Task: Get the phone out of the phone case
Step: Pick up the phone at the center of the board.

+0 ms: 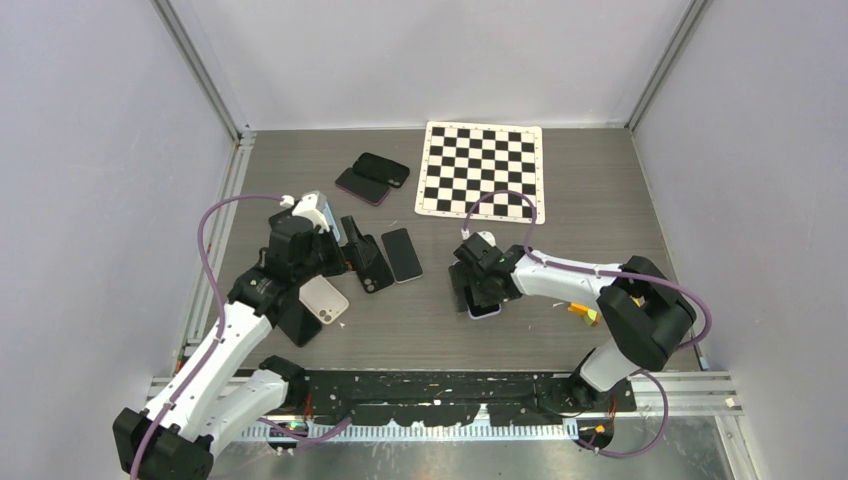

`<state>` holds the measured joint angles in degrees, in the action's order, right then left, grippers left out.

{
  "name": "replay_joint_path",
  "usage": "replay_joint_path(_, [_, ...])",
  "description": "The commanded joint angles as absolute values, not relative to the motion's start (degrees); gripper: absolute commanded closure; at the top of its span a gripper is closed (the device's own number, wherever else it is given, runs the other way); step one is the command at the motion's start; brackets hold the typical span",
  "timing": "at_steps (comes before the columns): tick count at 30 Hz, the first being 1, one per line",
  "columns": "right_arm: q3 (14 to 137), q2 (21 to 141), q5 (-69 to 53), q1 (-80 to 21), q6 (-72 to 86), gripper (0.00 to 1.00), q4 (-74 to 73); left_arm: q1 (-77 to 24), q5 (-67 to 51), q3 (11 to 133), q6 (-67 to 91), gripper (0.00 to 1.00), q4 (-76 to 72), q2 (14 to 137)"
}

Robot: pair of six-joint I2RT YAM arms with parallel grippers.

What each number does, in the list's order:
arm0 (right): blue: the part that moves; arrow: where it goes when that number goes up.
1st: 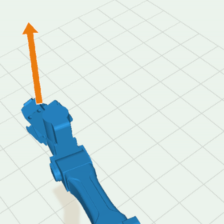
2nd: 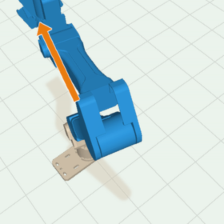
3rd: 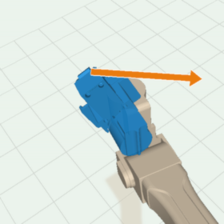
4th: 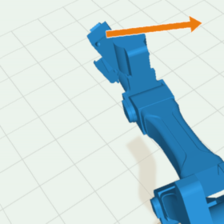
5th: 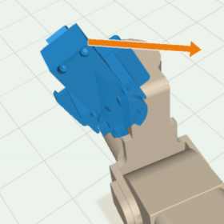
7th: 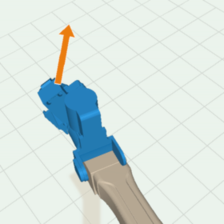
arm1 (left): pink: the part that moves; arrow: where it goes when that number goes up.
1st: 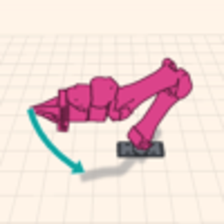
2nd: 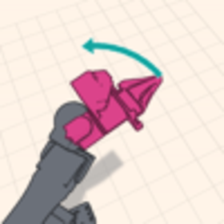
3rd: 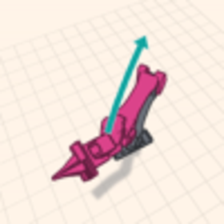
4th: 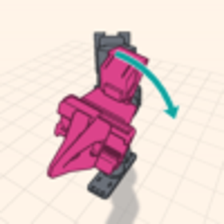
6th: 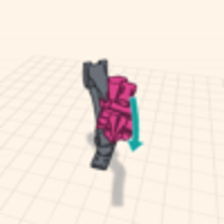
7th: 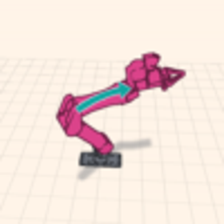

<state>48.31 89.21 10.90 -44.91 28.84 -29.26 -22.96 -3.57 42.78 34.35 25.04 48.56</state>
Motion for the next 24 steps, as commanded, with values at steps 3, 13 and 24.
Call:
replay_joint_path(3, [49.09,92.73,10.3,-45.09,28.92,0.22,-27.42,-22.77,-3.06,42.93,35.03,0.0,22.87,48.42])
replay_joint_path(13, [48.83,91.33,6.35,-45.14,33.32,0.9,-23.2,-22.77,-2.95,43.15,36.42,0.0,23.66,48.8])
replay_joint_path(24, [41.38,73.02,2.2,-45.09,36.17,0.99,-11.2,-22.79,-8.21,40.38,41.38,0.01,18.5,49.34])
